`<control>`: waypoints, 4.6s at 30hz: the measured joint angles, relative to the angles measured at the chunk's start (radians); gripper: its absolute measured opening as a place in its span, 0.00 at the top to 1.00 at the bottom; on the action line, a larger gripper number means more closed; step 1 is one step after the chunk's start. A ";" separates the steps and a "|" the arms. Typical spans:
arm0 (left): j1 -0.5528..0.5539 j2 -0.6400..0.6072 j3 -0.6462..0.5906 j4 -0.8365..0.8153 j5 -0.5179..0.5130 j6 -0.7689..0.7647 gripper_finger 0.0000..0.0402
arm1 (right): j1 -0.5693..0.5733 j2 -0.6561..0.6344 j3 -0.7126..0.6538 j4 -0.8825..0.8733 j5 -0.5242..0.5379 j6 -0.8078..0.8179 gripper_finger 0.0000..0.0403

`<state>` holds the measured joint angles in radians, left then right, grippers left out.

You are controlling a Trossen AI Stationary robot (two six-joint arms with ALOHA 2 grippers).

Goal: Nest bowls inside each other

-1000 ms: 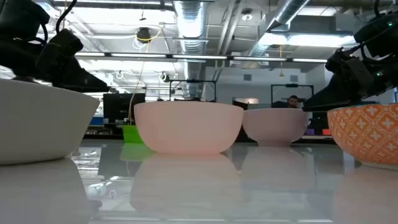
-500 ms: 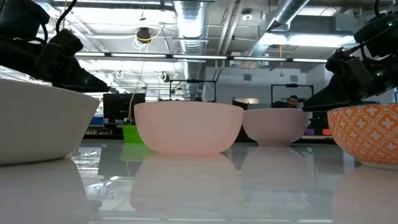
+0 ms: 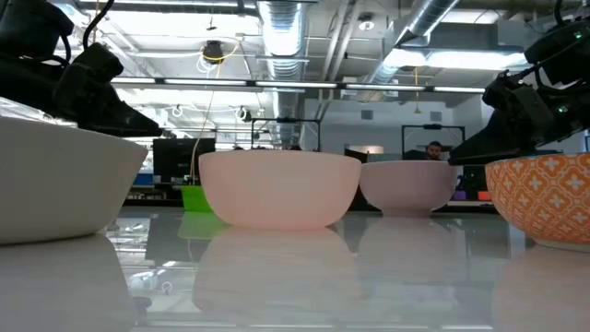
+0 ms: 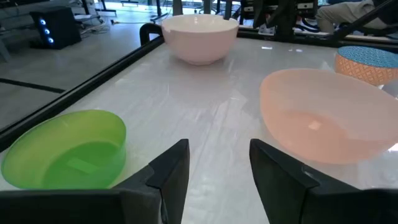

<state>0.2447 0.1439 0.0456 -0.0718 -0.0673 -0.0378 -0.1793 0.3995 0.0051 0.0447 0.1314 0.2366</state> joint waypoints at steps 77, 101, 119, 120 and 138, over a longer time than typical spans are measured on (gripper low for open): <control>0.000 0.000 0.000 0.000 0.000 0.000 0.61 | -0.006 -0.002 0.000 0.183 0.001 -0.034 0.58; 0.000 0.000 0.000 0.000 0.000 0.000 0.61 | 0.256 0.632 0.541 0.196 0.108 -0.041 0.53; 0.000 0.000 0.000 0.000 0.000 0.000 0.61 | 0.208 1.322 1.228 -0.337 0.069 -0.128 0.33; 0.000 0.000 0.000 0.000 0.000 0.000 0.61 | 0.204 1.342 1.248 -0.353 0.061 -0.121 0.33; 0.000 0.000 0.000 0.000 0.000 0.000 0.61 | 0.165 1.489 1.316 -0.418 -0.018 -0.072 0.35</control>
<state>0.2447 0.1440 0.0456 -0.0715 -0.0673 -0.0376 -0.0147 1.8881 1.3212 -0.3737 0.1137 0.1647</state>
